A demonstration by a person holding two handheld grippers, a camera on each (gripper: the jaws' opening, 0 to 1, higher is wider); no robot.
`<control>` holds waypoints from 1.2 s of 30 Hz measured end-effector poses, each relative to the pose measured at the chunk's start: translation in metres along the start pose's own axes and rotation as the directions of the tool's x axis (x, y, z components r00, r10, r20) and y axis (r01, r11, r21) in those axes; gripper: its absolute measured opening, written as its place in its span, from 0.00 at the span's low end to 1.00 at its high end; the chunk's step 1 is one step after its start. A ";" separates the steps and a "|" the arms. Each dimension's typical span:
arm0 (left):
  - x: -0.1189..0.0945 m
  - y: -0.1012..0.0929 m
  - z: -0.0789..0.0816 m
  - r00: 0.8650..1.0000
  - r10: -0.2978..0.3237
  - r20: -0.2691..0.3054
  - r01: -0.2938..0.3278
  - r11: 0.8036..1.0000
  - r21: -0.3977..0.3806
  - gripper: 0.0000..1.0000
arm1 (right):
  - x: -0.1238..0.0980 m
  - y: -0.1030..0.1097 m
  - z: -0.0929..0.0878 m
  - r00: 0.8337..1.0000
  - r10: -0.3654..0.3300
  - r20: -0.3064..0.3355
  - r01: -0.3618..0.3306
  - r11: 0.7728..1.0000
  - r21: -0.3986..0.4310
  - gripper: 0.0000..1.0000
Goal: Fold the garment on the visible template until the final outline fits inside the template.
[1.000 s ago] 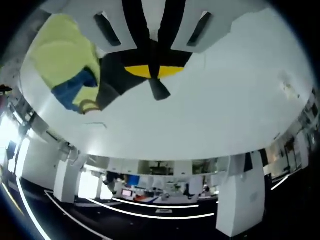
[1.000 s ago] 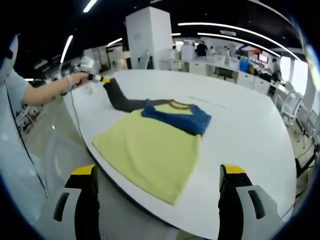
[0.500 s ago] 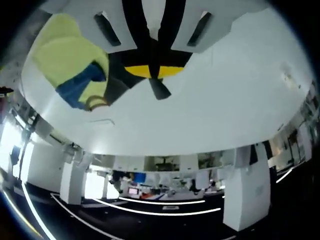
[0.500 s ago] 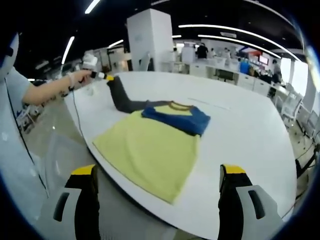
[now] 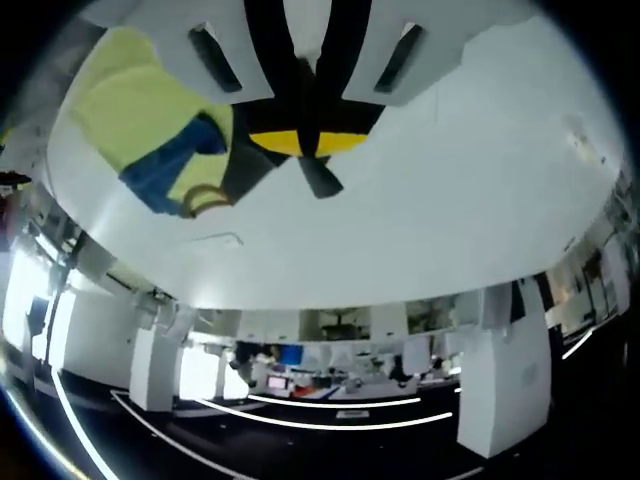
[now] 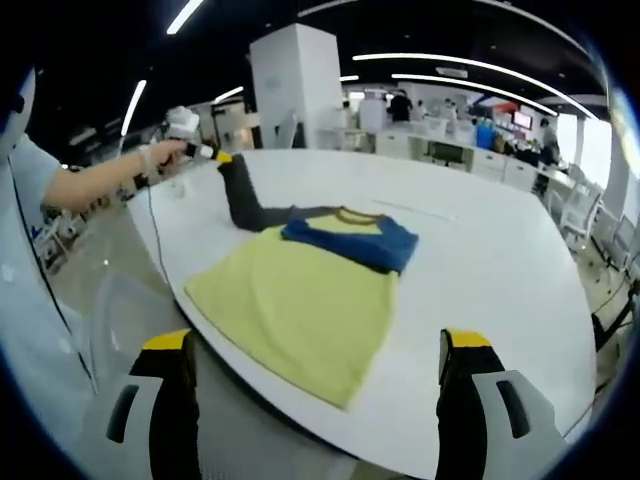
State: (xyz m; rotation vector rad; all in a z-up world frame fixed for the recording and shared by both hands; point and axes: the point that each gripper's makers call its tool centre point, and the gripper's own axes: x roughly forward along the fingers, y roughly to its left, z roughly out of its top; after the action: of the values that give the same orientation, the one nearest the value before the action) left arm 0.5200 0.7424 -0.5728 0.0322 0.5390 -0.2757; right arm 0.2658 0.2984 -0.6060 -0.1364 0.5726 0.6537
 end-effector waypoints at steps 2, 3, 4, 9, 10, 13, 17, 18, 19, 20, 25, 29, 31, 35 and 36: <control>0.002 -0.003 0.003 1.000 -0.005 0.002 0.005 1.000 0.005 0.00 | 0.000 -0.001 0.000 1.000 0.001 0.004 -0.001 1.000 0.004 1.00; 0.003 -0.004 0.005 1.000 -0.006 0.003 0.006 1.000 0.007 0.00 | 0.000 -0.001 -0.001 1.000 0.002 0.004 -0.002 1.000 0.004 1.00; 0.004 -0.007 0.006 1.000 -0.008 0.005 0.007 1.000 0.008 0.00 | 0.000 -0.002 -0.002 1.000 0.003 0.003 -0.003 1.000 0.004 1.00; 0.010 -0.015 0.010 1.000 -0.017 0.002 0.017 1.000 0.023 0.00 | 0.001 -0.003 -0.003 1.000 0.011 0.008 -0.011 1.000 0.007 1.00; 0.010 -0.017 0.011 1.000 -0.019 0.001 0.019 1.000 0.023 0.00 | 0.002 -0.003 -0.003 1.000 0.013 0.008 -0.013 1.000 0.007 1.00; 0.012 -0.023 0.014 1.000 -0.025 0.003 0.025 0.999 0.030 0.00 | 0.003 -0.004 -0.004 1.000 0.017 0.008 -0.017 1.000 0.003 1.00; 0.014 -0.029 0.020 0.999 -0.035 0.005 0.034 0.998 0.045 0.00 | 0.006 -0.004 -0.005 1.000 0.023 0.004 -0.023 1.000 -0.001 1.00; 0.015 -0.030 0.022 0.999 -0.039 0.006 0.038 0.998 0.046 0.00 | 0.006 -0.004 -0.004 1.000 0.025 0.005 -0.025 1.000 0.000 1.00; 0.016 -0.033 0.023 0.999 -0.045 0.008 0.045 0.998 0.050 0.00 | 0.007 -0.004 -0.004 1.000 0.029 0.008 -0.029 1.000 -0.001 1.00; 0.016 -0.035 0.024 0.999 -0.049 0.009 0.048 0.998 0.048 0.00 | 0.007 -0.004 -0.004 1.000 0.030 0.009 -0.030 1.000 -0.001 1.00; 0.021 -0.041 0.027 0.998 -0.055 0.006 0.055 0.997 0.057 0.00 | 0.009 -0.007 -0.003 0.999 0.029 0.016 -0.029 1.000 0.006 1.00; 0.026 -0.050 0.029 0.998 -0.069 0.004 0.068 0.995 0.072 0.00 | 0.008 -0.008 -0.006 0.999 0.028 0.016 -0.028 1.000 0.010 1.00; 0.029 -0.054 0.031 0.997 -0.076 0.002 0.075 0.994 0.079 0.00 | 0.008 -0.009 -0.007 1.000 0.024 0.017 -0.024 1.000 0.019 1.00; 0.034 -0.063 0.036 0.996 -0.089 0.001 0.088 0.992 0.093 0.00 | 0.006 -0.009 -0.010 1.000 0.017 0.019 -0.017 0.999 0.030 1.00; 0.035 -0.065 0.036 0.996 -0.093 0.001 0.092 0.991 0.096 0.00 | 0.006 -0.010 -0.011 1.000 0.014 0.019 -0.015 0.999 0.032 1.00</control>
State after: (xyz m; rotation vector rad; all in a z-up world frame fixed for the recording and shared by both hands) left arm 0.5499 0.6678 -0.5568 0.0997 0.5222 -0.3919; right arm 0.2706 0.2904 -0.6184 -0.0959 0.5661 0.6587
